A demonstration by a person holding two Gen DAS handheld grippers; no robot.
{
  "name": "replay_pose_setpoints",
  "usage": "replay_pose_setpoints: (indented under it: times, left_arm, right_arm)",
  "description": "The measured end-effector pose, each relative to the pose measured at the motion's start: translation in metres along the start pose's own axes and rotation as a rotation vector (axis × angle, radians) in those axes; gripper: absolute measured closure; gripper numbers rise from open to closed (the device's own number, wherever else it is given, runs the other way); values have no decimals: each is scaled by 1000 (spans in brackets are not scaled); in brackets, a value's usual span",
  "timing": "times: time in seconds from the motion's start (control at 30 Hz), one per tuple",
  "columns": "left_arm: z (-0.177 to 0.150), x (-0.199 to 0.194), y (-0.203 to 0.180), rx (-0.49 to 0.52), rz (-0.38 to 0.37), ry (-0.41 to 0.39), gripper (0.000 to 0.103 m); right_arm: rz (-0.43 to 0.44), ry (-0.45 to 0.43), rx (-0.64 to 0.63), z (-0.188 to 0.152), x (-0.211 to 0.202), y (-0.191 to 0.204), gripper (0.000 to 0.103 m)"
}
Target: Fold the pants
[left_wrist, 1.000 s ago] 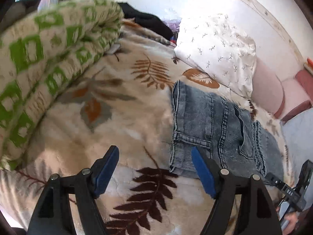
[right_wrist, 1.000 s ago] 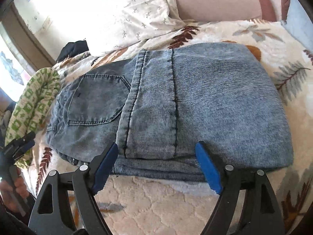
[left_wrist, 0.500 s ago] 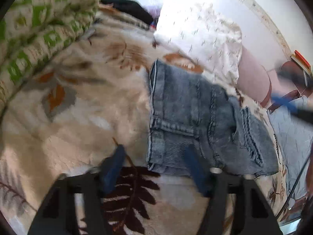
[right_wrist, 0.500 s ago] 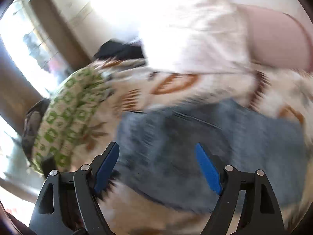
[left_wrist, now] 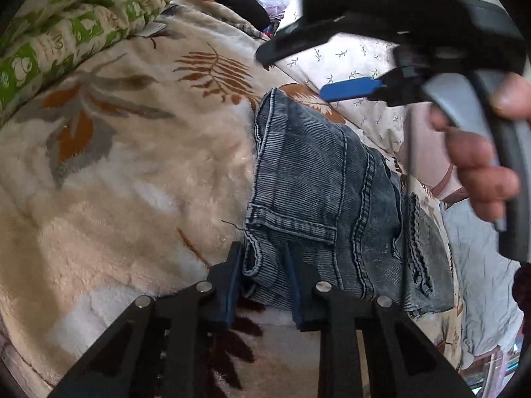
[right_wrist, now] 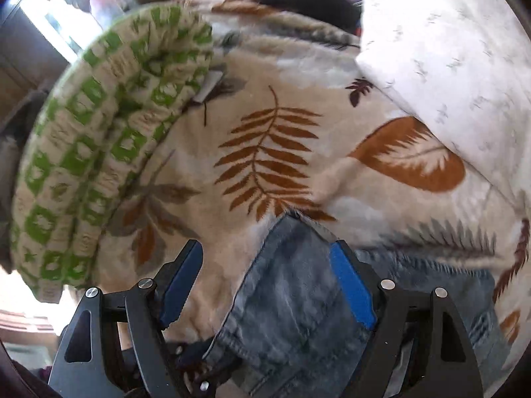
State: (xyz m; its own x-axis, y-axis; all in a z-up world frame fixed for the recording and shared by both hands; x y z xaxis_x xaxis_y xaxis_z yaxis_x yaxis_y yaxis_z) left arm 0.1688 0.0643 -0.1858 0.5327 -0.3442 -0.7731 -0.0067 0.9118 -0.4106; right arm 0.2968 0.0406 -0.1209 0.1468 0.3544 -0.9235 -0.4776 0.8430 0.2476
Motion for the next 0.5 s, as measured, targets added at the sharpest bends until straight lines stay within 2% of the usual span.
replay_pose_setpoints:
  times: [0.23, 0.3, 0.33, 0.4, 0.43, 0.5]
  left_arm:
    - [-3, -1, 1, -11, 4, -10, 76]
    - [-5, -1, 0, -6, 10, -15, 76]
    - [-6, -2, -1, -5, 10, -17, 76]
    - [-6, -2, 0, -7, 6, -18, 77]
    - [-7, -3, 0, -10, 2, -18, 78]
    - [-6, -3, 2, -17, -11, -18, 80]
  right_arm:
    - [-112, 102, 30, 2, 40, -14, 28]
    - [-135, 119, 32, -2, 48, -15, 41]
    - [-149, 123, 35, -3, 51, -16, 44]
    - [-197, 128, 36, -5, 58, -17, 59]
    - [-210, 131, 27, -5, 61, -17, 62]
    - [-263, 129, 17, -8, 63, -17, 81]
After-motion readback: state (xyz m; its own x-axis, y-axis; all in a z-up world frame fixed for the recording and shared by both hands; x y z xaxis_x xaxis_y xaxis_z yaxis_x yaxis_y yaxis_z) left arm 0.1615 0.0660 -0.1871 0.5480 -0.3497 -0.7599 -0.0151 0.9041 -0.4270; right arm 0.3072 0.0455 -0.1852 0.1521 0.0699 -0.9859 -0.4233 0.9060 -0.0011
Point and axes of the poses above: each gripper's, at about its wrist camera, not at the fingertips, and x roughly the way its jaws point, y to its left, z to its top, the point moved 2 cm from there along x, roughly the way its jaws point, and after that the axes turned 3 degrees about z, right-handed, at the moved point
